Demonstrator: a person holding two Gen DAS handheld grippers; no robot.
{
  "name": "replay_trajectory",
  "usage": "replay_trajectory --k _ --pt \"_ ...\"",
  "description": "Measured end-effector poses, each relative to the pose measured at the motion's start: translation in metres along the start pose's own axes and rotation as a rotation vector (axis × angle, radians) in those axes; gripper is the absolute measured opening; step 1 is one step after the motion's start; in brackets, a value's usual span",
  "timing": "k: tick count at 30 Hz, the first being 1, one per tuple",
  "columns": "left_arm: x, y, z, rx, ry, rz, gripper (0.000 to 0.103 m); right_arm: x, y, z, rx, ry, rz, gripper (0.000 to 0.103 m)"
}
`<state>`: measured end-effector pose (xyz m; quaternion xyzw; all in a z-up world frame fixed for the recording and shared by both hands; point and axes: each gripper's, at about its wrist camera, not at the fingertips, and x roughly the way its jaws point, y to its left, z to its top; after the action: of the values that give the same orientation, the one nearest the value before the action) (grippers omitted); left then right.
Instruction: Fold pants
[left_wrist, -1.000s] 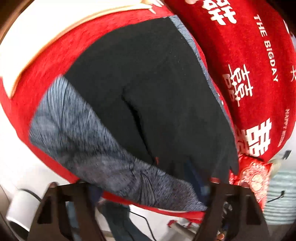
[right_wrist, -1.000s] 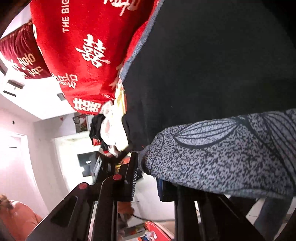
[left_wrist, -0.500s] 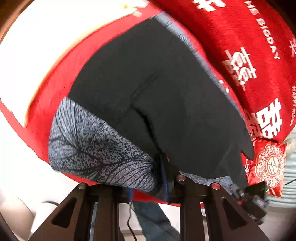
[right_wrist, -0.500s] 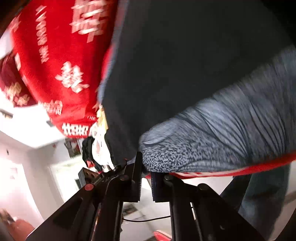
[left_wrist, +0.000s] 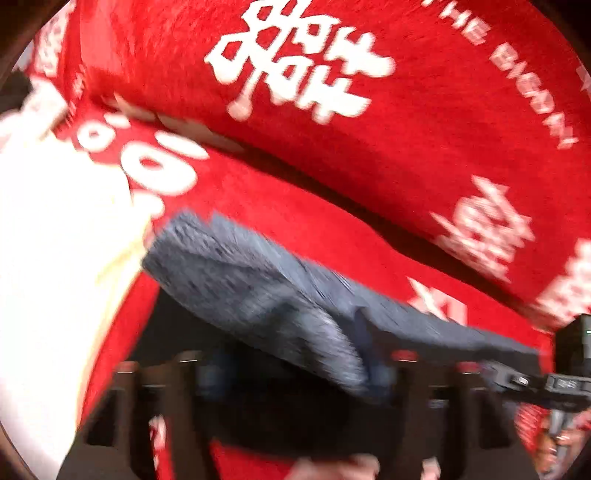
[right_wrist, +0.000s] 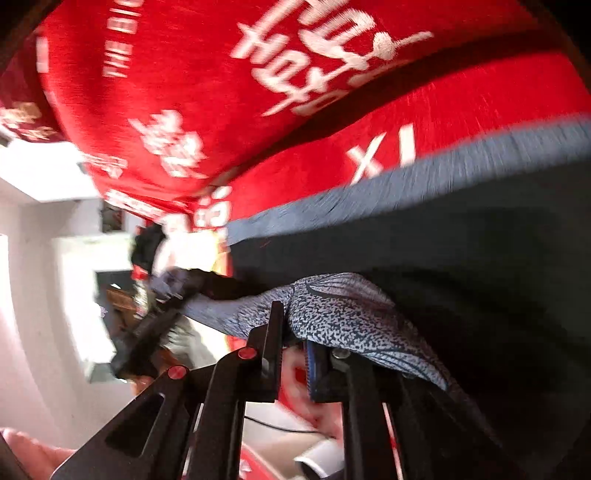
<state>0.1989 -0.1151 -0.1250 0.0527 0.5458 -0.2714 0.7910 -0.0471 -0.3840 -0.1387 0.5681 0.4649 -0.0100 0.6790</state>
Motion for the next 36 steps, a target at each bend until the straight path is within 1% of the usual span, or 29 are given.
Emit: replay_trajectory --k 1,3,4,5,6,7,8,9,10,11,13,14,16,17,19,20,21,22,23,25,27,29,32,33,36 --pt "0.014 0.000 0.003 -0.007 0.011 0.016 0.068 0.013 -0.008 0.018 -0.014 0.018 -0.038 0.013" --pt "0.044 0.001 0.008 -0.017 0.043 0.068 0.069 0.036 -0.028 0.042 0.015 0.056 -0.083 0.014" --pt "0.052 0.001 0.008 -0.012 0.040 0.095 0.072 0.048 -0.042 0.051 0.046 0.077 -0.082 0.013" --pt "0.056 0.000 0.009 -0.004 0.029 0.137 0.083 0.053 -0.049 0.056 0.068 0.078 -0.064 0.013" --pt "0.056 0.001 0.010 -0.004 0.022 0.171 0.086 0.052 -0.051 0.059 0.078 0.067 -0.046 0.013" --pt "0.051 0.003 0.012 -0.016 0.025 0.163 0.086 0.049 -0.051 0.059 0.090 0.070 -0.035 0.014" --pt "0.043 0.006 0.013 -0.032 0.026 0.159 0.086 0.046 -0.050 0.058 0.097 0.080 -0.025 0.020" --pt "0.035 0.007 0.014 -0.044 0.019 0.163 0.086 0.042 -0.048 0.056 0.097 0.081 -0.026 0.036" --pt "0.022 0.009 0.014 -0.057 0.004 0.162 0.086 0.035 -0.042 0.054 0.080 0.078 -0.039 0.047" --pt "0.010 0.011 0.012 -0.062 -0.008 0.168 0.086 0.027 -0.034 0.051 0.046 0.069 -0.049 0.061" --pt "-0.005 0.010 0.009 -0.044 -0.017 0.194 0.086 0.009 -0.011 0.040 -0.048 0.037 -0.076 0.062" --pt "-0.004 0.005 0.006 -0.023 -0.008 0.199 0.086 0.004 -0.001 0.034 -0.086 0.040 -0.076 0.062" --pt "0.008 -0.009 -0.002 0.043 0.042 0.196 0.086 0.008 0.016 0.023 -0.144 0.075 -0.071 0.062" --pt "0.016 -0.012 -0.003 0.063 0.054 0.204 0.086 0.014 0.020 0.022 -0.168 0.093 -0.088 0.061" --pt "0.036 -0.025 -0.011 0.102 0.076 0.219 0.086 0.035 0.028 0.023 -0.246 0.126 -0.178 0.061" --pt "0.048 -0.030 -0.013 0.109 0.085 0.224 0.086 0.043 0.025 0.025 -0.267 0.135 -0.219 0.061" --pt "0.059 -0.035 -0.016 0.117 0.092 0.261 0.090 0.053 0.023 0.029 -0.287 0.141 -0.255 0.061" --pt "0.065 -0.040 -0.018 0.136 0.071 0.308 0.093 0.063 0.021 0.033 -0.314 0.138 -0.305 0.061" --pt "0.066 -0.043 -0.019 0.143 0.056 0.316 0.095 0.069 0.019 0.036 -0.338 0.129 -0.354 0.053" --pt "0.066 -0.046 -0.020 0.147 0.054 0.324 0.095 0.067 0.020 0.045 -0.347 0.090 -0.345 0.051" --pt "0.060 -0.047 -0.022 0.147 0.084 0.317 0.095 0.054 0.015 0.050 -0.290 0.052 -0.314 0.051" --pt "0.052 -0.051 -0.027 0.169 0.111 0.321 0.095 0.036 0.007 0.049 -0.226 0.018 -0.276 0.051" --pt "0.029 -0.069 -0.044 0.229 0.120 0.302 0.095 0.006 0.008 0.036 -0.203 -0.034 -0.244 0.055" --pt "0.025 -0.075 -0.048 0.243 0.129 0.289 0.095 -0.002 0.006 0.031 -0.197 -0.040 -0.240 0.057" --pt "0.016 -0.101 -0.070 0.304 0.169 0.233 0.095 -0.028 -0.004 0.009 -0.151 -0.044 -0.252 0.057"
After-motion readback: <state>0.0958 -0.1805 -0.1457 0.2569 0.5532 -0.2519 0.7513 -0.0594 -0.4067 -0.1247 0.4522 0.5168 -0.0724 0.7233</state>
